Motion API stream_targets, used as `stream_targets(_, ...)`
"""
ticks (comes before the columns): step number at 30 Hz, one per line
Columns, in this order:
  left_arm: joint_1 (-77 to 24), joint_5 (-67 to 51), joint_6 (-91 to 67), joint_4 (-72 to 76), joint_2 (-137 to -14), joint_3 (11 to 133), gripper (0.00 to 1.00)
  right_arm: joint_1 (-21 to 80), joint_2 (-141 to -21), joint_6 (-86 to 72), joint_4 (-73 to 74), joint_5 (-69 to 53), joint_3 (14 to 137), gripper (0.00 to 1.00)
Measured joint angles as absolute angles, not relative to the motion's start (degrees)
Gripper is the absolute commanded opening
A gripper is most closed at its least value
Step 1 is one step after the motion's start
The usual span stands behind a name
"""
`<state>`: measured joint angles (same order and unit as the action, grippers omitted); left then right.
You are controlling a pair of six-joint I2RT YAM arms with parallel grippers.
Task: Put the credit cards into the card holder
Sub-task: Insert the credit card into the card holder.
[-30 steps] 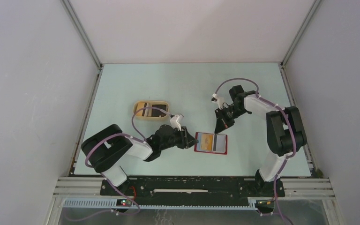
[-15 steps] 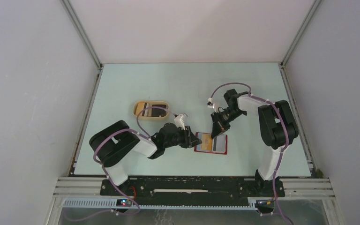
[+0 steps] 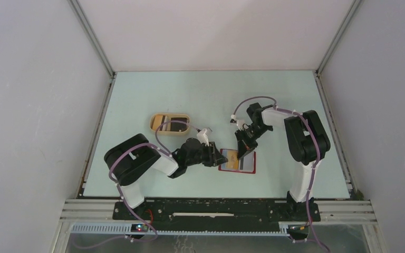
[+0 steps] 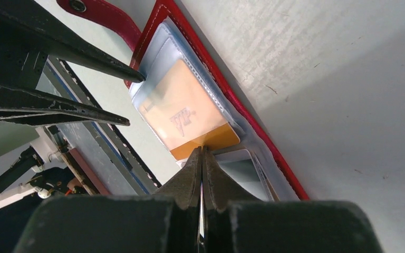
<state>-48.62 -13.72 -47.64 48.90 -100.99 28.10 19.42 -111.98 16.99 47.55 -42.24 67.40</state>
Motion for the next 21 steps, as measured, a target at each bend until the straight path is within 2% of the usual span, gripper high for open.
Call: stream_targets(21, -48.31, -16.29, -50.17, 49.98, -101.27, 28.99, 0.39, 20.45, -111.98, 14.85, 47.03, -39.31, 67.79, 0.07)
